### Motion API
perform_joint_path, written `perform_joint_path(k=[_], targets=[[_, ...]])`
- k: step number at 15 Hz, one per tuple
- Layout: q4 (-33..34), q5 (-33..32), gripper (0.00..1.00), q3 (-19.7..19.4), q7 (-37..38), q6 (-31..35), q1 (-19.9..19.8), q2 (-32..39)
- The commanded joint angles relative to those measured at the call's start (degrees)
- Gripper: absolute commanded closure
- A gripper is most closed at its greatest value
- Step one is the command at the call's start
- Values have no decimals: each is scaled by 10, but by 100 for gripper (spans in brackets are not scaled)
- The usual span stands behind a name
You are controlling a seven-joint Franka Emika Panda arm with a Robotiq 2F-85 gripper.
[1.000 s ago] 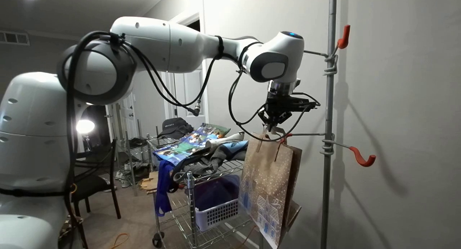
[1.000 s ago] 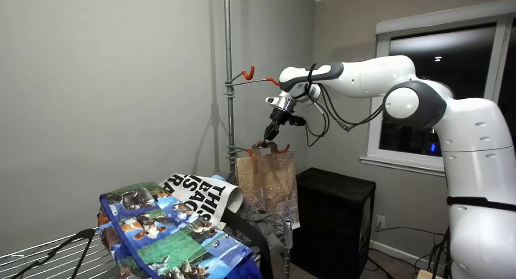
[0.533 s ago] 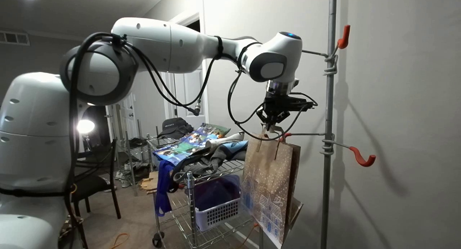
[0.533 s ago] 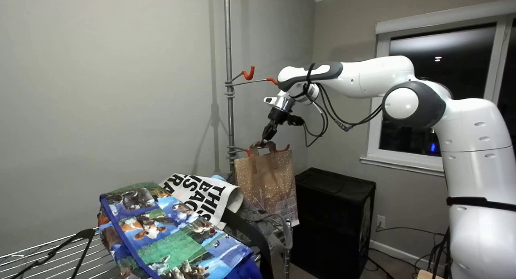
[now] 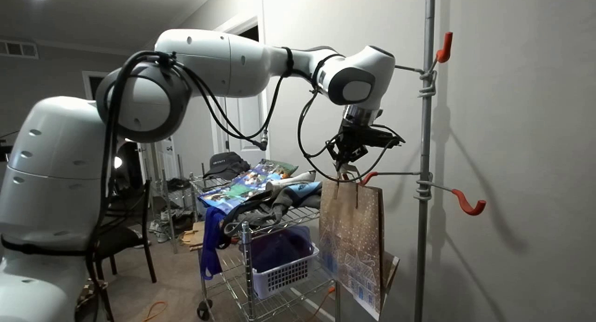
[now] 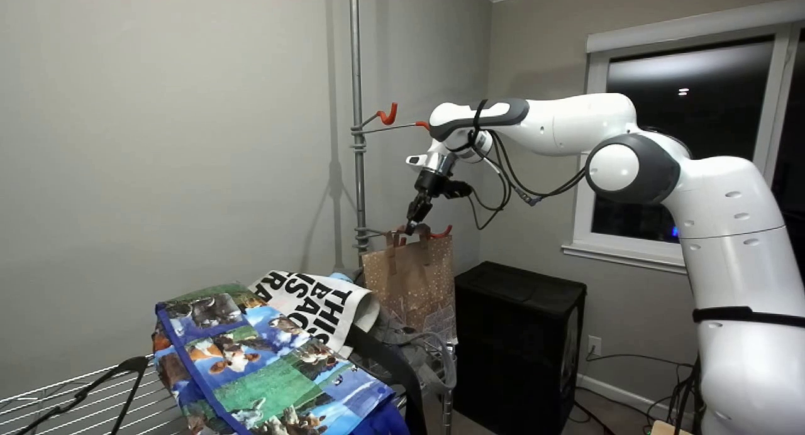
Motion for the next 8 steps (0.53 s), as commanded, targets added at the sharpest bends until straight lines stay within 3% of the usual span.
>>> perform_joint_path(k=[1, 8], targets=[[39, 10, 96, 9, 25, -4, -11, 25], [17, -1, 96, -5, 46, 145, 12, 22]])
